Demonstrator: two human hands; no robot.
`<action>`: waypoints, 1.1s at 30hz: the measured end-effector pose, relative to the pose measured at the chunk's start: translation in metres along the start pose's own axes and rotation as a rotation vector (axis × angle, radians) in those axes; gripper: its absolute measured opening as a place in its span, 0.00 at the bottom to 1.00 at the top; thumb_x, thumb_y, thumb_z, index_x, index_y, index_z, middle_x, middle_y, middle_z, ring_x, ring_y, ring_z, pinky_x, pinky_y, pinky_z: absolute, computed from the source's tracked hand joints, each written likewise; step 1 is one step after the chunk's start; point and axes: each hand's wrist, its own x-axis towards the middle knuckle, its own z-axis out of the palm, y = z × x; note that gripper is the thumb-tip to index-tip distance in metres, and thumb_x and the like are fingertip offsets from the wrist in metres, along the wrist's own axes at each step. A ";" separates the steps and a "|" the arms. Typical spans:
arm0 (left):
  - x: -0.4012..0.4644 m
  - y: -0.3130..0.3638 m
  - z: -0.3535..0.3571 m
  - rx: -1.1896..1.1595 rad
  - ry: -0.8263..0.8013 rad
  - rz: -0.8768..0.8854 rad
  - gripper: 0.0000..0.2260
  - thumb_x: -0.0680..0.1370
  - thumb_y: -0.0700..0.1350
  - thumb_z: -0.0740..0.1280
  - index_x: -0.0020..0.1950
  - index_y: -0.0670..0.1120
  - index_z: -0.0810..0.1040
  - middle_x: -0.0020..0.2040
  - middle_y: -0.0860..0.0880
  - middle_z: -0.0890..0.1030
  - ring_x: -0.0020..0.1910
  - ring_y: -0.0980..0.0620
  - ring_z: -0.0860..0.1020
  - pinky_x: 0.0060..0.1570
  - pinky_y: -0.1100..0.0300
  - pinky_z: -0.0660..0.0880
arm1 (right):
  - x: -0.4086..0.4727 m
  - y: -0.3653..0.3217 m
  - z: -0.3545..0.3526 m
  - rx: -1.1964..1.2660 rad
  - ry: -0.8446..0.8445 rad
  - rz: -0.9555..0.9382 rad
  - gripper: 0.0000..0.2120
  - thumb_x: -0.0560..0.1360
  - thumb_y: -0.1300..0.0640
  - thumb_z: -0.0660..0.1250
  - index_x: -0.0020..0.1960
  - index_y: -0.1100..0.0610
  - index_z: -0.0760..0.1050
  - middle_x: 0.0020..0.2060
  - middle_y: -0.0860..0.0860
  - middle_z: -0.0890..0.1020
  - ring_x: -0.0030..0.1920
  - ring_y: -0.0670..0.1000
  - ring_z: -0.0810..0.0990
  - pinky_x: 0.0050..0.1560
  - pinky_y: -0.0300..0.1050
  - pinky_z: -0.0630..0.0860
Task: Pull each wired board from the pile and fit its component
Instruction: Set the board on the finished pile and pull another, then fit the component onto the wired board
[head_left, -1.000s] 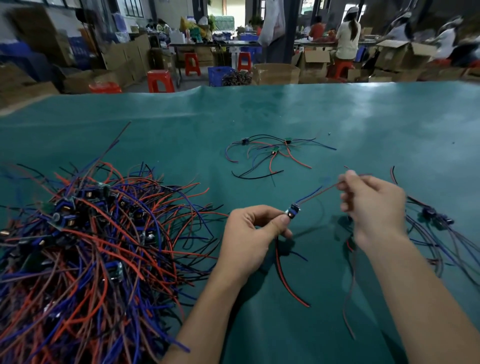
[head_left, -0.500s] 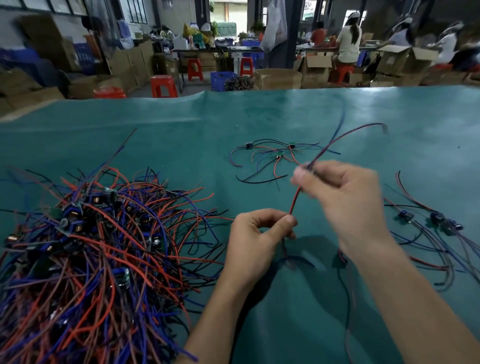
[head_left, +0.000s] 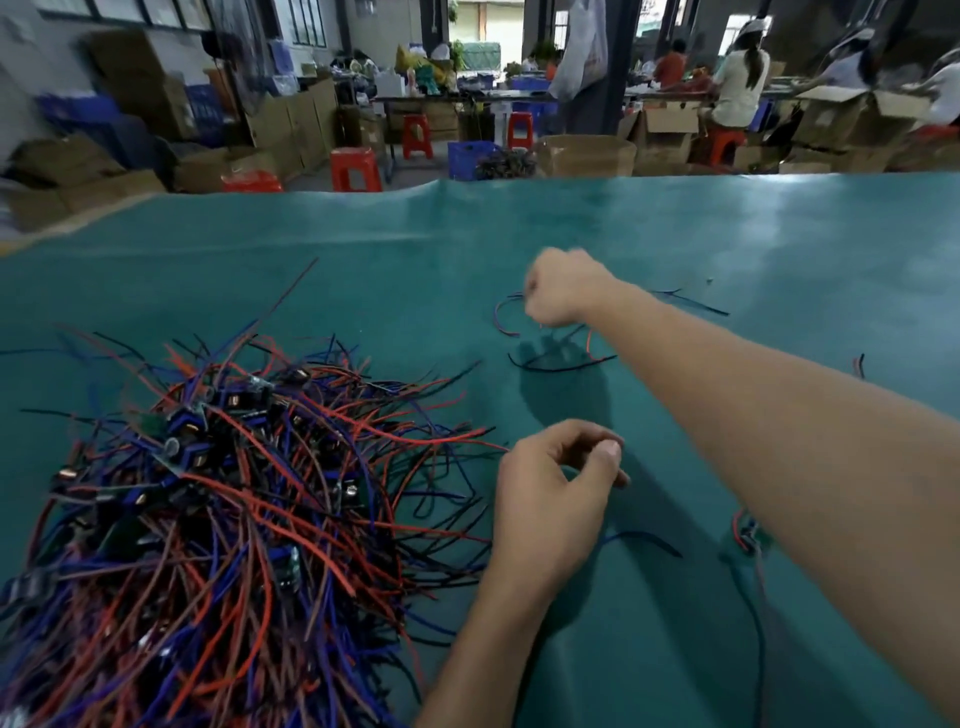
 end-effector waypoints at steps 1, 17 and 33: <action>0.001 0.000 0.000 -0.011 0.003 -0.002 0.05 0.78 0.41 0.69 0.45 0.48 0.84 0.35 0.52 0.85 0.39 0.59 0.82 0.45 0.66 0.75 | 0.004 0.017 0.015 -0.007 -0.038 0.090 0.17 0.75 0.58 0.63 0.62 0.57 0.79 0.60 0.61 0.80 0.57 0.62 0.78 0.62 0.52 0.79; 0.001 0.002 -0.002 -0.018 0.013 -0.025 0.07 0.77 0.40 0.68 0.44 0.48 0.84 0.34 0.51 0.85 0.33 0.60 0.78 0.36 0.67 0.73 | 0.013 0.077 0.040 0.294 0.057 0.421 0.09 0.66 0.69 0.76 0.42 0.64 0.78 0.41 0.62 0.82 0.31 0.58 0.85 0.39 0.55 0.85; 0.005 0.003 -0.001 -0.094 0.100 -0.106 0.20 0.78 0.63 0.57 0.41 0.53 0.82 0.43 0.50 0.87 0.37 0.53 0.81 0.42 0.47 0.79 | -0.179 0.079 0.022 1.395 -0.436 0.043 0.09 0.75 0.72 0.68 0.51 0.65 0.84 0.32 0.55 0.79 0.30 0.48 0.78 0.29 0.37 0.76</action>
